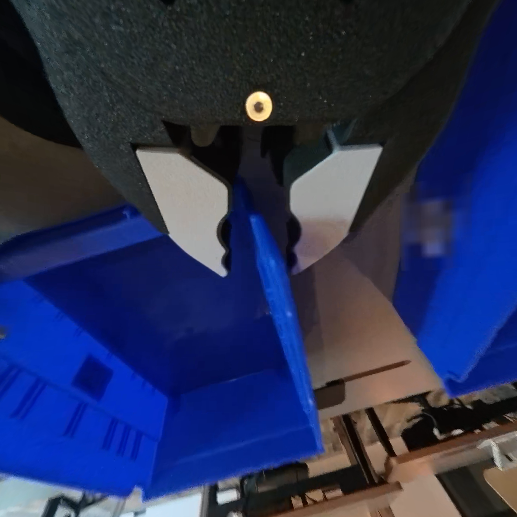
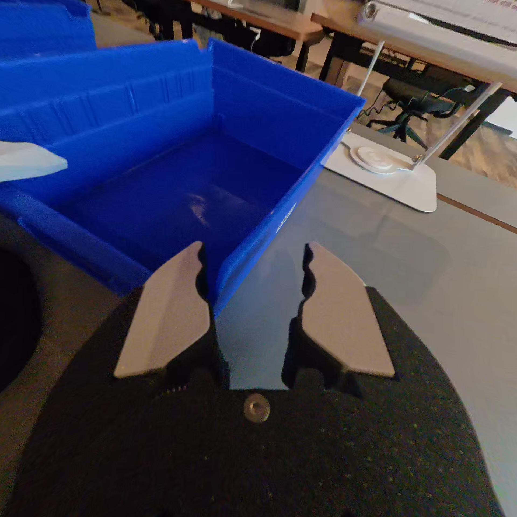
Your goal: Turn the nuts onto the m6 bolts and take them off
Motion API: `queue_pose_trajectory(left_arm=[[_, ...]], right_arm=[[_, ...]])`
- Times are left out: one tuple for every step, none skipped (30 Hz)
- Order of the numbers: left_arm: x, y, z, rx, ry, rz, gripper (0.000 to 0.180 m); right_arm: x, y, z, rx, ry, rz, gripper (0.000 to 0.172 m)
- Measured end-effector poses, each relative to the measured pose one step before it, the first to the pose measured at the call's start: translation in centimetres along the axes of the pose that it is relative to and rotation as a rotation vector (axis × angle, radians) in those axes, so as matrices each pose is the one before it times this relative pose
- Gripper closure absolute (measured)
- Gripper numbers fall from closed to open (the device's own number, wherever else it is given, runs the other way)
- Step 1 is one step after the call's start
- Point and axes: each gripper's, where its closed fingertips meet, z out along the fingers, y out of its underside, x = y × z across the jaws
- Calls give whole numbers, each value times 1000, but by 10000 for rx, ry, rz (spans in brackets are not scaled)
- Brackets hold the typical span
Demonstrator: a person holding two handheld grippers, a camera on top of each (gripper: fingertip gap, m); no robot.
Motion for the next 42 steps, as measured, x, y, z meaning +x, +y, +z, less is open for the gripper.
queue_pose_trajectory(left_arm=[[372, 220, 273, -230, 171, 154, 160], [-8, 6, 162, -65, -82, 107, 170], [-97, -60, 101, 9, -124, 105, 172], [-4, -32, 27, -1, -67, 85, 173], [61, -84, -78, 7, -51, 152, 173], [67, -154, -158, 32, -112, 245, 173], [28, -197, -234, 74, -171, 230, 173], [23, -300, -324, 151, -142, 151, 173], [12, -461, -428, 241, -109, 58, 174], [11, -559, -496, 265, -105, -21, 173], [12, -599, -540, 246, -147, -1, 173], [52, -628, -606, 220, -169, 48, 173], [118, -662, -645, 181, -140, 56, 172], [160, -734, -672, 178, -109, 44, 172], [173, -820, -656, 229, -110, 4, 171], [195, -918, -606, 279, -111, -76, 170], [259, -968, -515, 287, -99, -80, 170], [352, -968, -396, 243, -66, -11, 170], [425, -910, -273, 173, -24, 21, 170], [506, -865, -159, 139, 23, 2, 170], [612, -792, -55, 144, 65, -7, 170], [720, -711, 38, 136, 85, 3, 170], [831, -565, 111, 87, 87, 15, 170], [943, -428, 165, 45, 93, 31, 170], [1045, -334, 194, 43, 107, 3, 170], [1186, -261, 247, 49, 141, -37, 170], [1279, -168, 290, 21, 155, -22, 170], [1370, -95, 352, -21, 142, 12, 170], [1463, -46, 404, -70, 162, 33, 170], [1525, 5, 476, -137, 194, 80, 170], [1507, -59, 540, -134, 192, 26, 170], [1478, -138, 579, -85, 209, -27, 170], [1454, -153, 635, -75, 212, 25, 170], [1416, -179, 681, -76, 207, 66, 170], [1389, -186, 699, -72, 210, 85, 170], [1376, -174, 689, -95, 203, 87, 170], [1329, -152, 681, -133, 178, 77, 170], [1296, -135, 668, -165, 163, 96, 170], [1229, -147, 663, -178, 147, 118, 171], [1174, -165, 675, -197, 140, 159, 170], [1126, -180, 689, -221, 146, 228, 170], [1058, -238, 705, -205, 138, 219, 170]], right_arm=[[-320, 113, 155, -155, -205, -140, 117], [-463, 90, 113, -102, -284, -100, 140], [297, 70, 86, -45, 262, -31, 143], [77, 41, 10, -73, 90, -185, 145], [206, 95, -17, -124, 197, -227, 148], [138, 91, -33, -68, 177, -152, 151], [87, 55, -72, 44, 104, 55, 152], [81, 51, -125, 99, 21, 107, 153], [59, -106, -225, 154, -32, 75, 153], [149, -313, -370, 197, 45, 5, 154], [219, -444, -436, 202, 100, -88, 155], [284, -483, -465, 173, 116, -155, 156], [350, -478, -523, 160, 84, -133, 156], [382, -511, -577, 157, 32, -44, 157], [392, -521, -621, 166, 2, 19, 157], [479, -517, -626, 175, 41, 24, 158], [542, -484, -618, 142, 67, -18, 158], [626, -434, -627, 107, 82, -31, 158], [682, -388, -660, 99, 87, -37, 158], [758, -295, -667, 89, 99, -29, 158], [807, -152, -673, 60, 108, -7, 158], [858, -35, -677, 40, 115, -17, 158], [897, 108, -660, 24, 130, -38, 157], [933, 240, -636, -13, 125, -66, 157], [958, 377, -593, -49, 107, -122, 157], [1040, 512, -562, -73, 107, -144, 157], [1060, 629, -561, -99, 87, -118, 157], [1087, 735, -549, -138, 78, -95, 157], [1164, 844, -514, -171, 91, -85, 157], [1165, 910, -487, -180, 69, -31, 157], [1117, 975, -443, -188, 34, 67, 157], [1100, 1047, -406, -180, 58, 101, 157], [1082, 1070, -375, -143, 85, 95, 157], [1074, 1104, -320, -145, 115, 71, 156], [1077, 1127, -270, -165, 118, 54, 156], [1057, 1118, -208, -179, 91, 122, 156], [1030, 1069, -151, -179, 62, 145, 156], [1030, 1035, -120, -190, 64, 109, 156], [994, 980, -85, -180, 66, 75, 156], [981, 920, -42, -147, 63, 60, 157], [994, 873, 2, -136, 66, 65, 157], [961, 823, 30, -153, 53, 60, 157]])
